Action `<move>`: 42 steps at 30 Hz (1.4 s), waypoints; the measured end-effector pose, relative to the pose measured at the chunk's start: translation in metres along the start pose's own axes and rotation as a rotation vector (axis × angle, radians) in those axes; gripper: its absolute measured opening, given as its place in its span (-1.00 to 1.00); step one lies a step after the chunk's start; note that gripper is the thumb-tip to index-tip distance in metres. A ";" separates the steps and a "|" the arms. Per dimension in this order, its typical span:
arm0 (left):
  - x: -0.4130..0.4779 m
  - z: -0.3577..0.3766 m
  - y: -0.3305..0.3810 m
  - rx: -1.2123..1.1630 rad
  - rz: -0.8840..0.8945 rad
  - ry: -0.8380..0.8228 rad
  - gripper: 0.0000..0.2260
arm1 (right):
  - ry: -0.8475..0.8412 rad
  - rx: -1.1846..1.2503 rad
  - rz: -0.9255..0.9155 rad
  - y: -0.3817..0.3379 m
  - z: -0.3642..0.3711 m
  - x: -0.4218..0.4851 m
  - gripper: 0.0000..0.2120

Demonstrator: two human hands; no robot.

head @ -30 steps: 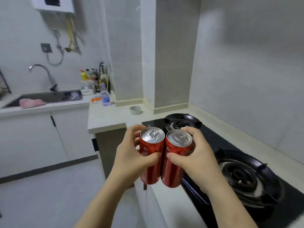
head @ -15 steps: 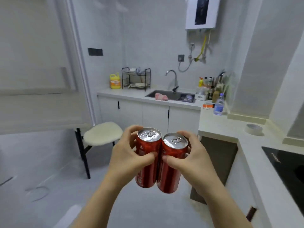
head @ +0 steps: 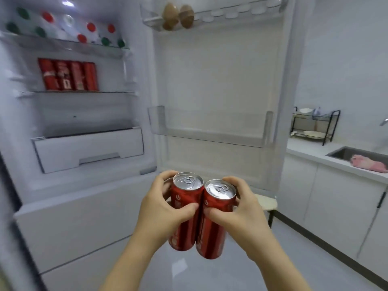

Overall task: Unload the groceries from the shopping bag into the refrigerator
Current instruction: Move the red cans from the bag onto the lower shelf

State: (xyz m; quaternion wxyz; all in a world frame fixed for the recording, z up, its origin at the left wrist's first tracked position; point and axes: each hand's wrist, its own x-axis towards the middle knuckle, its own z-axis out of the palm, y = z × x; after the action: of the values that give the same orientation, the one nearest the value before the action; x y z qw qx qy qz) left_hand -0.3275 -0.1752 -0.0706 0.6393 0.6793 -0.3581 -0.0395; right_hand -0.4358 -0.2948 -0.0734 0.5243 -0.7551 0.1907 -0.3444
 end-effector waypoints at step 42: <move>0.434 -0.285 -0.010 0.212 0.206 0.712 -0.42 | -0.121 0.475 -0.505 -0.157 0.356 0.449 -0.30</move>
State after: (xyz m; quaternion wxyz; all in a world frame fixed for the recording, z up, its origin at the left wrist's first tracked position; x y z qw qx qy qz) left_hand 0.1441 -0.1697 0.1466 0.6505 0.6733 -0.1820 0.3006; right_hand 0.1185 -0.2920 0.1397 0.5942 -0.6543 -0.1191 -0.4524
